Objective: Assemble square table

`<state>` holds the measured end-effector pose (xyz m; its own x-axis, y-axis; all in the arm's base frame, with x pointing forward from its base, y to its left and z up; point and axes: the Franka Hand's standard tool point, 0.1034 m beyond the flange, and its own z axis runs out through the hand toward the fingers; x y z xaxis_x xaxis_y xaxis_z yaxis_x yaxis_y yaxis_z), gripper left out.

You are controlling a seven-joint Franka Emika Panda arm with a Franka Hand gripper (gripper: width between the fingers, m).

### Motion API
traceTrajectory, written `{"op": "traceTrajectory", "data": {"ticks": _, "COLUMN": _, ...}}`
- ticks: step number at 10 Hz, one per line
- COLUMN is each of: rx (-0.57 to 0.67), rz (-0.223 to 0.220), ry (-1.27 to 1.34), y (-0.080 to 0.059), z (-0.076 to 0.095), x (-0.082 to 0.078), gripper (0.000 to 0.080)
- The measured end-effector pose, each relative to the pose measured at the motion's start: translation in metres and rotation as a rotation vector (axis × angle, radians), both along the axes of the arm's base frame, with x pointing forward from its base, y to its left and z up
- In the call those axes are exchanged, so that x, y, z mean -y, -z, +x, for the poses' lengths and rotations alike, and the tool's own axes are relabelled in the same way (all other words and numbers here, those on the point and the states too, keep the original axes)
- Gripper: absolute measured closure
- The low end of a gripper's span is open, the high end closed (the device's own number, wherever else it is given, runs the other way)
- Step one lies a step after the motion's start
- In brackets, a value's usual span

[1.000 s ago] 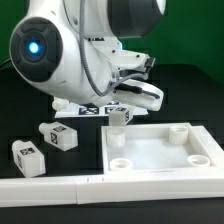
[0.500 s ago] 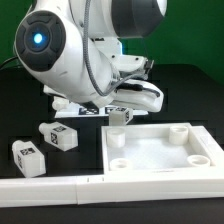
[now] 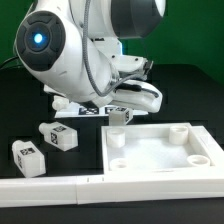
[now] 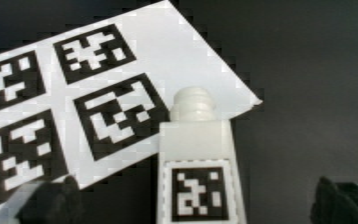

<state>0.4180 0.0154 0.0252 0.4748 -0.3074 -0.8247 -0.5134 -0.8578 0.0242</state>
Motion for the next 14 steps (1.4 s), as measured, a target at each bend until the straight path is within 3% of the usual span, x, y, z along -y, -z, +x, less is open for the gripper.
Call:
{"op": "traceTrajectory", "data": {"ticks": 3, "rx": 0.006, "rz": -0.017, "ry": -0.002, "y": 0.017, "z": -0.013, "x": -0.007, "gripper": 0.0150}}
{"op": "traceTrajectory", "data": {"ticks": 5, "rx": 0.003, "rz": -0.020, "ry": -0.003, "y": 0.018, "z": -0.015, "x": -0.008, "gripper": 0.0150}}
{"op": "traceTrajectory", "data": {"ticks": 8, "rx": 0.003, "rz": -0.019, "ry": -0.003, "y": 0.018, "z": -0.015, "x": -0.008, "gripper": 0.0521}}
{"op": "traceTrajectory", "data": {"ticks": 10, "rx": 0.026, "rz": -0.028, "ry": -0.013, "y": 0.014, "z": -0.010, "x": -0.010, "gripper": 0.0520}}
{"op": "traceTrajectory", "data": {"ticks": 12, "rx": 0.090, "rz": -0.034, "ry": -0.088, "y": -0.033, "z": 0.015, "x": -0.021, "gripper": 0.0520}}
{"op": "traceTrajectory", "data": {"ticks": 13, "rx": 0.205, "rz": -0.065, "ry": -0.147, "y": -0.062, "z": 0.037, "x": -0.026, "gripper": 0.0520}}
{"op": "traceTrajectory", "data": {"ticks": 14, "rx": 0.357, "rz": -0.097, "ry": -0.170, "y": -0.073, "z": 0.055, "x": -0.031, "gripper": 0.0520}}
